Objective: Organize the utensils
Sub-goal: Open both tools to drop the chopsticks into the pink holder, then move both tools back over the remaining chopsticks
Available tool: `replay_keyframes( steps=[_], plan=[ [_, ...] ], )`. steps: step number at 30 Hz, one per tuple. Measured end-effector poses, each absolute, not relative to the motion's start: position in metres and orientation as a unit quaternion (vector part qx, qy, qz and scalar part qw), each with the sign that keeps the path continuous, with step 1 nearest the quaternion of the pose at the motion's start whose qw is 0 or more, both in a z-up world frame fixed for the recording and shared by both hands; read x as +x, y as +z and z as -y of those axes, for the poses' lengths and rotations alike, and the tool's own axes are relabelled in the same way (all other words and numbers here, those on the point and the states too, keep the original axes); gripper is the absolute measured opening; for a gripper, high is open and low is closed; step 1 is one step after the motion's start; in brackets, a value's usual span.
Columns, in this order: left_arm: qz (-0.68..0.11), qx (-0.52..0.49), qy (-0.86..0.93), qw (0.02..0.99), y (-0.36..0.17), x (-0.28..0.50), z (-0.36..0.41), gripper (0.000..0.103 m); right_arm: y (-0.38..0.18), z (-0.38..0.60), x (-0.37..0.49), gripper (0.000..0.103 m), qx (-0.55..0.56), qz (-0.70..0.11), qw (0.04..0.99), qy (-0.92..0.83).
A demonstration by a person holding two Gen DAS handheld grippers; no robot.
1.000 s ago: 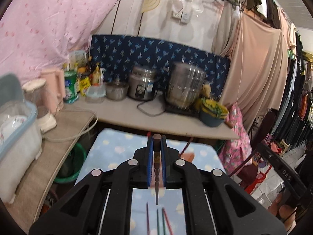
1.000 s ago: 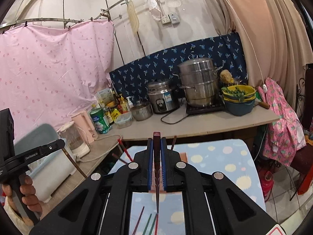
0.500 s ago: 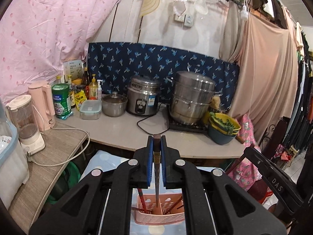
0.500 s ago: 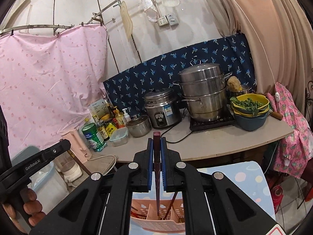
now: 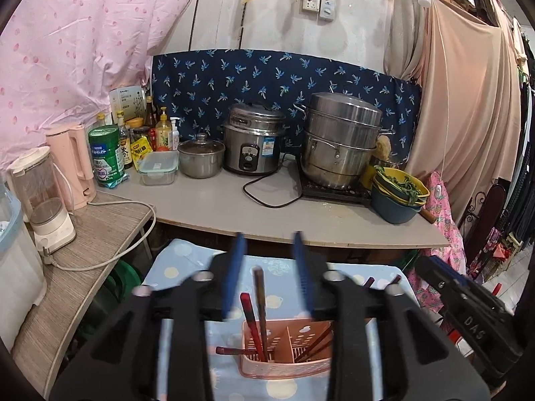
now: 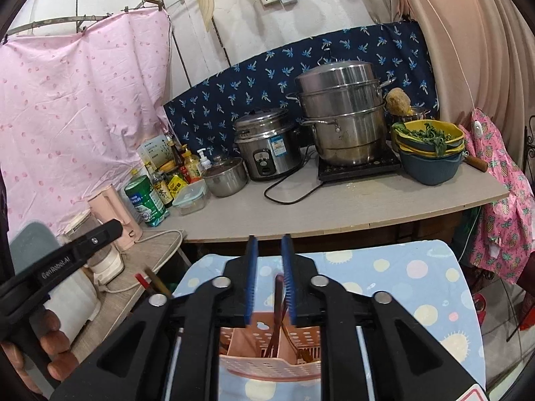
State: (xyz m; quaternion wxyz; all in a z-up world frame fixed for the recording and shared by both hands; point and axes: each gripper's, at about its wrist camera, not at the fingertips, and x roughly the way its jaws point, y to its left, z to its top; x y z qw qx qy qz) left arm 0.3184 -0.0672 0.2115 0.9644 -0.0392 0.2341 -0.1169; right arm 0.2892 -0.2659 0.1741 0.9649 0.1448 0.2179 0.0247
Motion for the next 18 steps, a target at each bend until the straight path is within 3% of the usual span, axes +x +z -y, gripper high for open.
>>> replay_keyframes(
  steps=[13,18],
  plan=[
    [-0.235,0.011,-0.094,0.967,0.216,0.257,0.065,0.053,0.190,0.244,0.223,0.047,0.116,-0.197,0.973,0.024],
    [-0.248,0.023,-0.088,0.964,0.205,0.227,0.059,0.053,0.178,0.233,0.190,0.049,0.109,-0.208,0.971,0.029]
  ],
)
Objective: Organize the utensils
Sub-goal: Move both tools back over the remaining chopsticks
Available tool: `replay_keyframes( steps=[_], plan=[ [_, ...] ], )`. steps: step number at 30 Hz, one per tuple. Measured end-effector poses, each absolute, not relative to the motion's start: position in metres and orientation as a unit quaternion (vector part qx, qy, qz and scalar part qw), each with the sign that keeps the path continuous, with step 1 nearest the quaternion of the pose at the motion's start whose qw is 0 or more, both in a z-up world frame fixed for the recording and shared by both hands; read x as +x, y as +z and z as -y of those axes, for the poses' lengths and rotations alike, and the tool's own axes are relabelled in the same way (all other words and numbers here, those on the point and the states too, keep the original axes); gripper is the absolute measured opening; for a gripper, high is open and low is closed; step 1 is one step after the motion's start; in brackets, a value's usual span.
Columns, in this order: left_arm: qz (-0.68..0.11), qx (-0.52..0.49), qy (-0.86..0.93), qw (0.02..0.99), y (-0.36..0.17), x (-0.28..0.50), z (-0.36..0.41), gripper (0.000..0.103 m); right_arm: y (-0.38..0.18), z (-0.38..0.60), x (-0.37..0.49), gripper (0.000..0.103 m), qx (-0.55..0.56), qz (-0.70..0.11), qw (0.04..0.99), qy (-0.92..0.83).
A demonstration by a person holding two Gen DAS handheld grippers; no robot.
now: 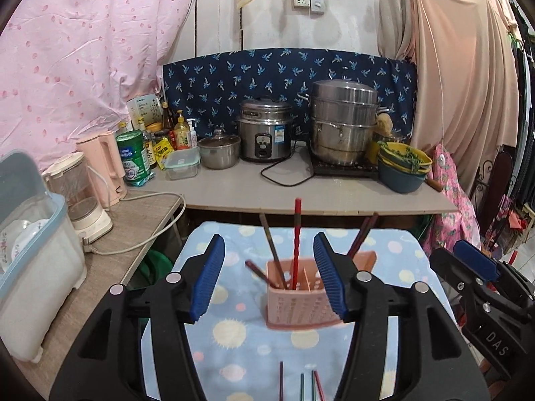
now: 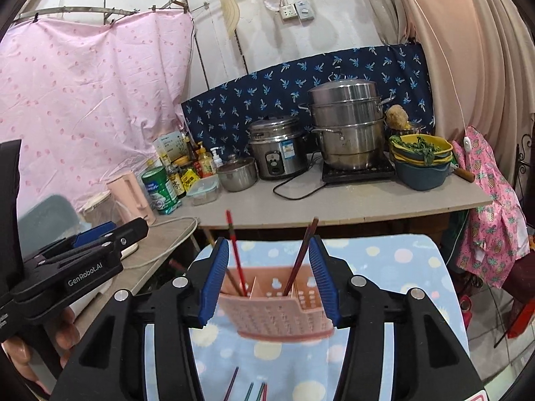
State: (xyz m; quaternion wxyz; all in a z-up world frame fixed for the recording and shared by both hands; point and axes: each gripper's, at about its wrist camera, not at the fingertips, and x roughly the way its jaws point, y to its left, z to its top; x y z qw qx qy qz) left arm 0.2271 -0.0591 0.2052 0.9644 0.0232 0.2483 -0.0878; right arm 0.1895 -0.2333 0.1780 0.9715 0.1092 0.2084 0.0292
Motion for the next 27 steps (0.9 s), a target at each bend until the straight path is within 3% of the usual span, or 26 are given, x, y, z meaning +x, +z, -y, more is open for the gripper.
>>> replay_keyframes(
  steps=[27],
  plan=[
    [-0.368,0.029,-0.070,0.927,0.086,0.142,0.022,0.053,0.065,0.207,0.084,0.049,0.072,-0.320,0.945,0.011]
  ],
)
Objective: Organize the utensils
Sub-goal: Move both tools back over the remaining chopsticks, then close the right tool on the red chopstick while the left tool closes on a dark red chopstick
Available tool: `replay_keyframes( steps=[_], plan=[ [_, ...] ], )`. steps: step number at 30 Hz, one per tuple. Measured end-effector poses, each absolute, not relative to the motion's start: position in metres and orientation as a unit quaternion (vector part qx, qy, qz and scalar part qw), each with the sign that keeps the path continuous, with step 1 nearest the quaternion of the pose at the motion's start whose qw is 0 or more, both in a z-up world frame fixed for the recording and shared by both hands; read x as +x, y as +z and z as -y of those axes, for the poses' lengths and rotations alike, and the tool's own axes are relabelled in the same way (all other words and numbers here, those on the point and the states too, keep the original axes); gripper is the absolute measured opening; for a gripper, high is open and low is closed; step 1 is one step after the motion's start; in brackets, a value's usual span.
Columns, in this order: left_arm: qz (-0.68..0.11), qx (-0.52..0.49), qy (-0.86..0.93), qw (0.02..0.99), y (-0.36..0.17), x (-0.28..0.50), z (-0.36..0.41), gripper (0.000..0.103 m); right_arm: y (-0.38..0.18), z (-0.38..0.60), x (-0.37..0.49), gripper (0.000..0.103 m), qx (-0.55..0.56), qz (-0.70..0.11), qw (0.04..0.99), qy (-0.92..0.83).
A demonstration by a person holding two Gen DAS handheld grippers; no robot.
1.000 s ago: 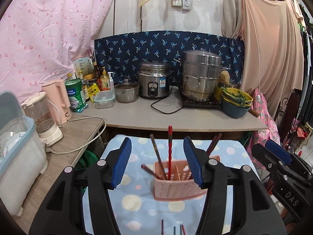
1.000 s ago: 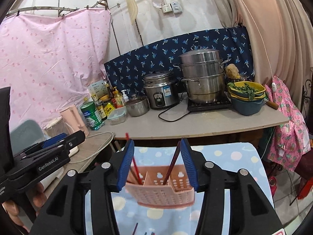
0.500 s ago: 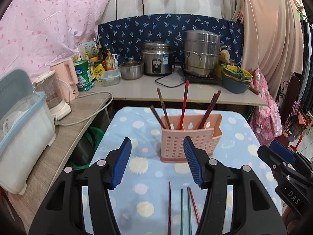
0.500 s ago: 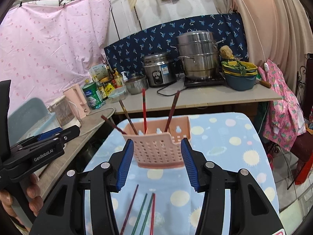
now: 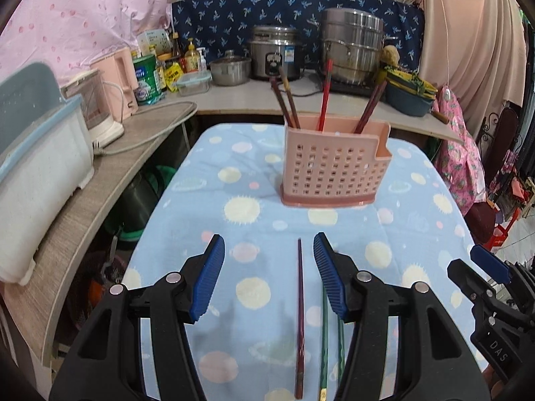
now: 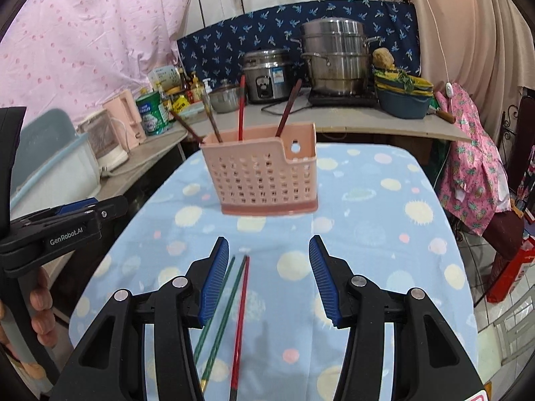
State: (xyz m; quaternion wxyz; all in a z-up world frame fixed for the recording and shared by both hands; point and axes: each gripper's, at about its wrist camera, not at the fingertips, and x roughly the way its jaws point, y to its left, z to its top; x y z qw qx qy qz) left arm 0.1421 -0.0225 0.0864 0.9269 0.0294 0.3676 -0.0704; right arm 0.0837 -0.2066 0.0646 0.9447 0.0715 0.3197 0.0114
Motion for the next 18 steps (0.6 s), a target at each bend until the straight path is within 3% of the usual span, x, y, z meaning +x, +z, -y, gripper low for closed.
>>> replay_keyframes(
  steps=[18],
  plan=[
    [-0.439,0.030,-0.068,0.895,0.007,0.096,0.008,0.053,-0.026,0.172,0.028,0.049,0.048,-0.417,0.907,0.037]
  ],
)
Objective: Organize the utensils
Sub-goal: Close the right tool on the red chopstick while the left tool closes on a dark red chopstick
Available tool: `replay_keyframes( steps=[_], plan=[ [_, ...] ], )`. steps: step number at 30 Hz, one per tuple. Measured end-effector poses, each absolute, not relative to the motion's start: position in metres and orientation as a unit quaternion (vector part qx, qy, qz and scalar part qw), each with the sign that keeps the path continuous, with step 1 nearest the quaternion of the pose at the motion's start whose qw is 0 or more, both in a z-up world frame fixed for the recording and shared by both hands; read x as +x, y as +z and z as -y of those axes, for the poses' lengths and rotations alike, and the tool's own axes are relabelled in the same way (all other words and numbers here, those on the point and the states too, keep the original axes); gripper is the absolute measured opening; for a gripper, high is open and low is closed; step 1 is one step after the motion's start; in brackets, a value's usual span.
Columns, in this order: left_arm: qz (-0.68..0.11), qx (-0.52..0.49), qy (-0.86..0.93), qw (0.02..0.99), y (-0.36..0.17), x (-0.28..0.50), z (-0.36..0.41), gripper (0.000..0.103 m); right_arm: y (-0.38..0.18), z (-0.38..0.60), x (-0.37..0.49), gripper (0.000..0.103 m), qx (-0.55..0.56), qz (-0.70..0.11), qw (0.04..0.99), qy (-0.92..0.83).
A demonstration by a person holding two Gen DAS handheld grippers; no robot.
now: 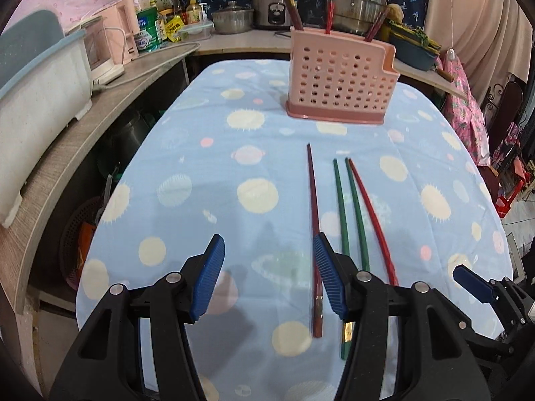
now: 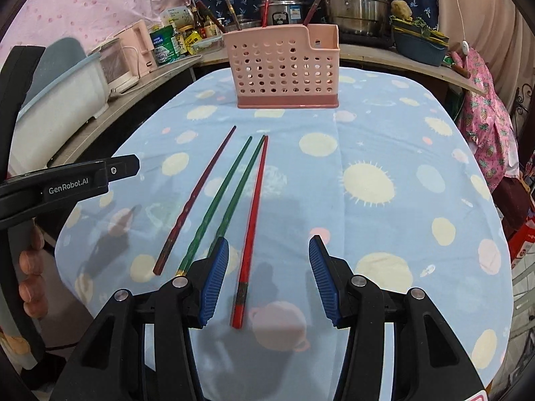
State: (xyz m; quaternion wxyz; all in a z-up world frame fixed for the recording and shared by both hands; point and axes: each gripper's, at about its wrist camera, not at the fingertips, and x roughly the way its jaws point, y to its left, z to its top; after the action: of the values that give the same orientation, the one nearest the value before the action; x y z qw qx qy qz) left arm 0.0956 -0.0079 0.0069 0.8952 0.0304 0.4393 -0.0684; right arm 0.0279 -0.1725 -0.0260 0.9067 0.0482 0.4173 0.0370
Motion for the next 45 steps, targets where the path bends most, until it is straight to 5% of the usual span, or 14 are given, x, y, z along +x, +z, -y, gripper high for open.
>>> replay_keyframes(
  steps=[11,27,37,45],
  plan=[
    [-0.460,0.026,-0.077,0.884,-0.016,0.078,0.004,0.053,-0.059,0.154,0.014,0.045,0.035,-0.449,0.891,0.050],
    [-0.475,0.041,-0.109,0.872,-0.034,0.068,0.022,0.059,-0.069,0.156,0.011,0.008,0.023,-0.456,0.889,0.036],
    [-0.490,0.040,-0.110,0.864,-0.047,0.068,0.023,0.057,-0.070,0.163,0.008,0.007,0.039,-0.456,0.888,0.034],
    [-0.499,0.030,-0.111,0.859,-0.053,0.070,0.019,0.040,-0.070,0.163,0.008,0.007,0.041,-0.456,0.888,0.035]
  ],
)
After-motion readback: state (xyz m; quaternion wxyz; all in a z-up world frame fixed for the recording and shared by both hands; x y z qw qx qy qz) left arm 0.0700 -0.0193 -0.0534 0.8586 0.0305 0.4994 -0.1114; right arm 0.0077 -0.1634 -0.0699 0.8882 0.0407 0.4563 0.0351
